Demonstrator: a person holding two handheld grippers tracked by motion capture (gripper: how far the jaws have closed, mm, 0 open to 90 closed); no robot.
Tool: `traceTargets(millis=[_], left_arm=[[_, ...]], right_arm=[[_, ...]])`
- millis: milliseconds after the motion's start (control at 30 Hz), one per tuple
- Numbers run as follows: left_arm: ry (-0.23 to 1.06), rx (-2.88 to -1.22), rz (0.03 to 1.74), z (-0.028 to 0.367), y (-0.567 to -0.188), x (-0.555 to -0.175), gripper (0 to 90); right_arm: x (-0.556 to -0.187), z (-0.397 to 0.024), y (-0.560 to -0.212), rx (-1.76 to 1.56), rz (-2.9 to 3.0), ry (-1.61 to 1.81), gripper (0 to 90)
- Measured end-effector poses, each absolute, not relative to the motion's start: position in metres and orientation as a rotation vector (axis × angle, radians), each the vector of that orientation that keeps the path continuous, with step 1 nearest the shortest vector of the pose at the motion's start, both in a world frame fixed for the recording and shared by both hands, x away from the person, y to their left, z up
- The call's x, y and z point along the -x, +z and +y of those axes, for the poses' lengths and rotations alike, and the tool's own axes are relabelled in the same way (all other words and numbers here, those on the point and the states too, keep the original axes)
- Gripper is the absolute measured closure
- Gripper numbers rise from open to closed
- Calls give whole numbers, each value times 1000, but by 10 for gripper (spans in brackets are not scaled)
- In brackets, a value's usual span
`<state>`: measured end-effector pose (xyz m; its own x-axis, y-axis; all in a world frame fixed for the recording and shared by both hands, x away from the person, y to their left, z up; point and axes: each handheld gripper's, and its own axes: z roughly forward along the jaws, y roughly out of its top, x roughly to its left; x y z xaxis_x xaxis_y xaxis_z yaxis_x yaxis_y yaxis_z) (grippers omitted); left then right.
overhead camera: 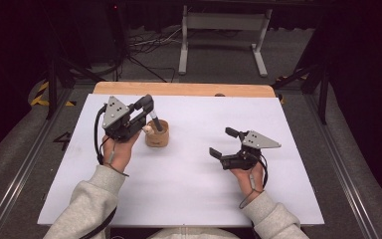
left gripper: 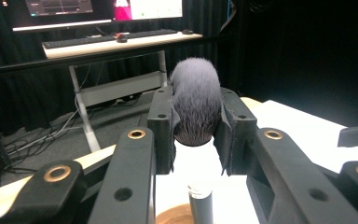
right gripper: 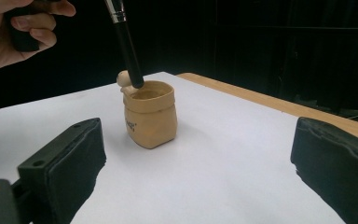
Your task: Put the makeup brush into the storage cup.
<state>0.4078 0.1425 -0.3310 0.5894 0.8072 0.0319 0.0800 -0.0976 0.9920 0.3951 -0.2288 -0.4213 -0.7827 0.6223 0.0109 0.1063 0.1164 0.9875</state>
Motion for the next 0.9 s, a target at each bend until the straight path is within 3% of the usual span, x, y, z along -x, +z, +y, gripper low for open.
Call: traceTargets(millis=[900], left_arm=[[733, -1564, 817, 145, -351, -427, 699]], right_arm=[[-395, -231, -422, -710, 1991, 1709, 32]])
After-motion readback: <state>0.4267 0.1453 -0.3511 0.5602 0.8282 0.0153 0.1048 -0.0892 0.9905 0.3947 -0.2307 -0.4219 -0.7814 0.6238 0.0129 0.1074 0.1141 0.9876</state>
